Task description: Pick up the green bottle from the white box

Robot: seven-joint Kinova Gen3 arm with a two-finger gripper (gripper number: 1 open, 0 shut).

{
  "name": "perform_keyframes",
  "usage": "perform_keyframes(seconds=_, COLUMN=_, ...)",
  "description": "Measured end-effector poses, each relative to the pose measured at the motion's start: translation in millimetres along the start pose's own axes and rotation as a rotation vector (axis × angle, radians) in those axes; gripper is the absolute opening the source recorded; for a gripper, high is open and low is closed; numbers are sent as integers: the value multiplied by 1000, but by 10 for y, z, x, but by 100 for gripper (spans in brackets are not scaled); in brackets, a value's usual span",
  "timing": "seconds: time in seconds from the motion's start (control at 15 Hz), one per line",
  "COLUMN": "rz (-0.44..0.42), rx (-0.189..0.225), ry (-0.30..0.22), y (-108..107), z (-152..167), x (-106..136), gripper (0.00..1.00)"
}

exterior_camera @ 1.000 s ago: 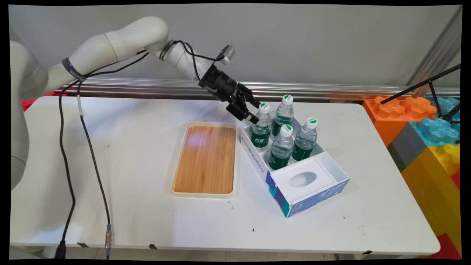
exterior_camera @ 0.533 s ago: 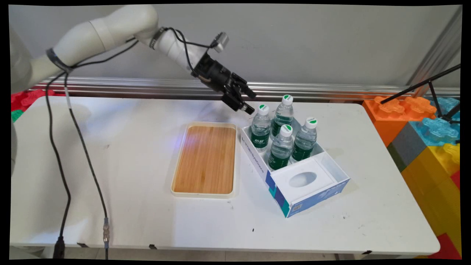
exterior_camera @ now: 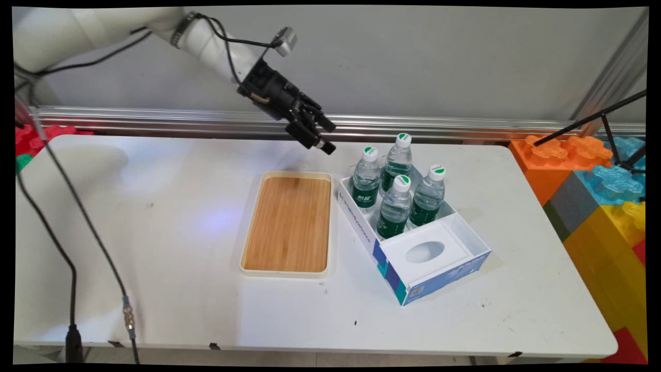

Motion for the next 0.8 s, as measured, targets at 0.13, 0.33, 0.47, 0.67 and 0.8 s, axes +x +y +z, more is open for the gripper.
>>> perform_keyframes(seconds=0.13, rz=-26, rx=30, ry=-8, y=260, z=-75, x=7, gripper=100)
perform_keyframes(seconds=0.33, rz=-44, rx=65, ry=-22, y=660, z=-68, x=7, gripper=100)
perform_keyframes(seconds=0.47, rz=-50, rx=91, ry=-37, y=944, z=-2, x=13, gripper=100)
perform_keyframes(seconds=0.67, rz=-48, rx=128, ry=-46, y=1219, z=102, x=27, gripper=100)
perform_keyframes(seconds=0.8, rz=-45, rx=154, ry=-49, y=1374, z=183, x=46, gripper=100)
